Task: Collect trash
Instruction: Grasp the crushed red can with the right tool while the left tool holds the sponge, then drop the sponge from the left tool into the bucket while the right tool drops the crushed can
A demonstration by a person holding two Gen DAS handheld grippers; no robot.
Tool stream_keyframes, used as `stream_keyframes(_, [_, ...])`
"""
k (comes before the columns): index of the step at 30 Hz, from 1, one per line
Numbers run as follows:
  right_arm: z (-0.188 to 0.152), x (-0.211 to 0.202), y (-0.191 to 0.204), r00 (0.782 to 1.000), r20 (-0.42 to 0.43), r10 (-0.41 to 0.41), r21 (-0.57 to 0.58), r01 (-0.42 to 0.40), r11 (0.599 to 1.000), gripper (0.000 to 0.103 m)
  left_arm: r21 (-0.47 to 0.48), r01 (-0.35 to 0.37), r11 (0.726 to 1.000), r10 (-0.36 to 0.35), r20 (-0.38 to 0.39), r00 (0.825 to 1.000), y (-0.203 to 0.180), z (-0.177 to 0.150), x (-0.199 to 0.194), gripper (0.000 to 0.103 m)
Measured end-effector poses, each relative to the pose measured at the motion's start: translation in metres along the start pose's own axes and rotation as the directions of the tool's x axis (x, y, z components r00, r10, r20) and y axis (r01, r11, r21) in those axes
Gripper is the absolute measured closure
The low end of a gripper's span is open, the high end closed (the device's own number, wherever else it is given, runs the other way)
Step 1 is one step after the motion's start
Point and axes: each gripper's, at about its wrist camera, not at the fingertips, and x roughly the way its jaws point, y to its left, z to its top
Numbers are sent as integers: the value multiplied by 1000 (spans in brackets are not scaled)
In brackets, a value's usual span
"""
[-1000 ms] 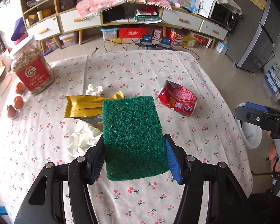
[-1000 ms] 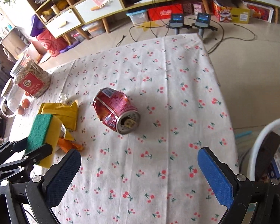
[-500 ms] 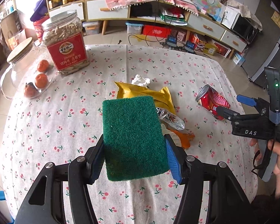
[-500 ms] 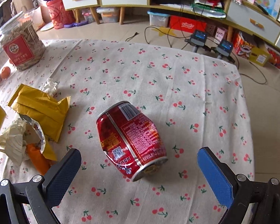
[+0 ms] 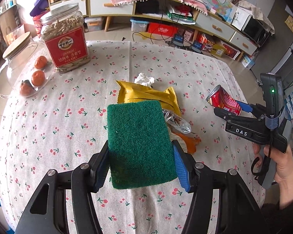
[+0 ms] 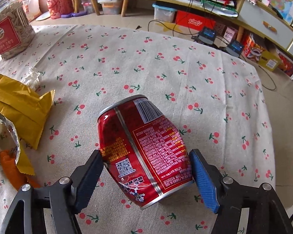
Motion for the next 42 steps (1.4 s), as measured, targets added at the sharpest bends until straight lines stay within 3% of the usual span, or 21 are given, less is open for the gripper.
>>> stream_keyframes(8, [-14, -37, -4, 999, 1, 37, 52, -37, 998, 28, 19, 6, 1000, -7, 11, 1000, -6, -4, -6, 41])
stream_keyframes(14, [-38, -61, -19, 994, -76, 73, 174, -59, 983, 28, 19, 39, 999, -40, 15, 999, -17, -7, -10, 41])
stream_keyframes(22, [-64, -104, -44, 998, -38, 42, 219, -33, 975, 28, 38, 84, 996, -86, 33, 996, -45, -17, -17, 41])
stream_keyframes(28, [-93, -129, -86, 999, -34, -4, 280, 13, 960, 28, 60, 129, 990, -131, 38, 991, -74, -27, -20, 42])
stream_keyframes(33, [-126, -149, -137, 998, -42, -44, 376, 57, 925, 28, 104, 153, 983, -158, 43, 986, -108, -36, -22, 42])
stream_keyframes(42, [-193, -185, -220, 992, -57, -112, 505, 126, 854, 28, 252, 186, 950, -196, 15, 980, -194, -57, -15, 41])
